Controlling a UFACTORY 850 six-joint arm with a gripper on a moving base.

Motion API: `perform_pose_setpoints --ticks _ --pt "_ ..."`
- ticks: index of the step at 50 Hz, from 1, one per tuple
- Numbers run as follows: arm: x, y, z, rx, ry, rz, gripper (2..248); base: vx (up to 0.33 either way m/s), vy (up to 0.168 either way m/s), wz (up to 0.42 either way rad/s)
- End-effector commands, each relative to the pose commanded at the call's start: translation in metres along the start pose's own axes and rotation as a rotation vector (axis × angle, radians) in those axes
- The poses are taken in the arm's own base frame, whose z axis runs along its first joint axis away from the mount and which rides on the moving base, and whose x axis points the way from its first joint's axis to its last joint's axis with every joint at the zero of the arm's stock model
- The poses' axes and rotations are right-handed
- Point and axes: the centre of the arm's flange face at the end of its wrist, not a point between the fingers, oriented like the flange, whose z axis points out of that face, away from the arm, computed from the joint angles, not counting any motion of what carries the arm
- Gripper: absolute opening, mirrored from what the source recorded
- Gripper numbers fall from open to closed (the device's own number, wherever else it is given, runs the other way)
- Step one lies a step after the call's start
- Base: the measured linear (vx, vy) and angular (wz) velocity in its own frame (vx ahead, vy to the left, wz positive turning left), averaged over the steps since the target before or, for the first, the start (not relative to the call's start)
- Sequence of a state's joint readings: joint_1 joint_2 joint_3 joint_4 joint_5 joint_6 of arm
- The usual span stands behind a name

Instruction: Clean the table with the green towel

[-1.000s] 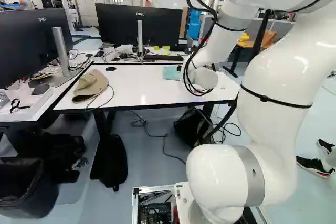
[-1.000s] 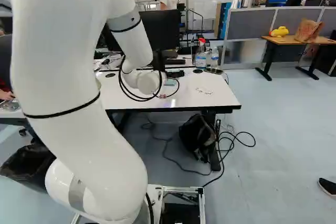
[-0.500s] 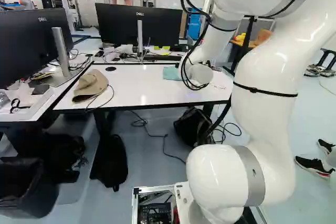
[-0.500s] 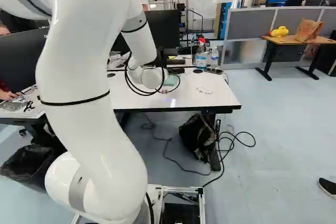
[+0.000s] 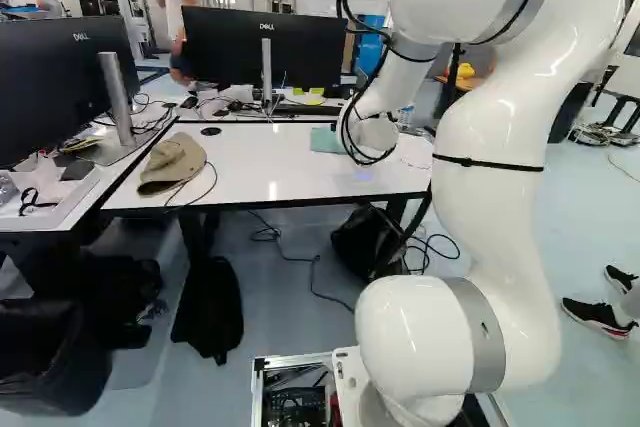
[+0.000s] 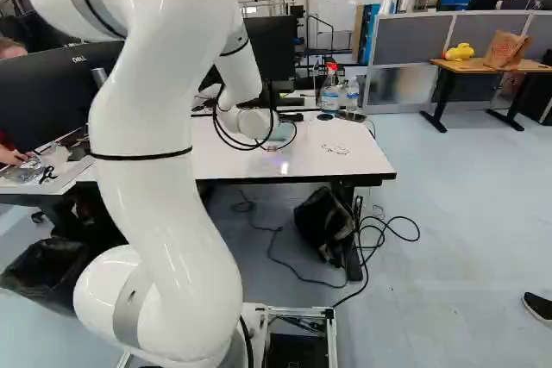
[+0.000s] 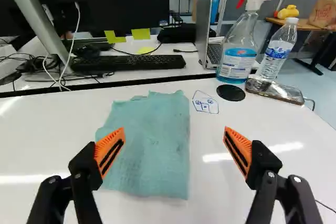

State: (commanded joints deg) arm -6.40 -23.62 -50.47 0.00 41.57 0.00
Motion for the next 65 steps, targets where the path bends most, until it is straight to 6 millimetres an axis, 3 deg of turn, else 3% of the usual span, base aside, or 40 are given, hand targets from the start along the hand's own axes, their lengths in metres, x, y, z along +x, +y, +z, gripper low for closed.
perform_pose_setpoints --ticks 42,60,61,65 --pt "-0.002 -0.039 0.072 0.055 -0.171 -0.027 247 0.0 0.0 0.0" --pt "-0.003 -0.041 0.073 0.057 -0.196 -0.03 247 0.0 0.0 0.0" --pt "-0.003 -0.041 0.073 0.057 -0.196 -0.03 226 0.0 0.0 0.0" --pt "-0.003 -0.041 0.073 0.057 -0.196 -0.03 226 0.0 0.0 0.0"
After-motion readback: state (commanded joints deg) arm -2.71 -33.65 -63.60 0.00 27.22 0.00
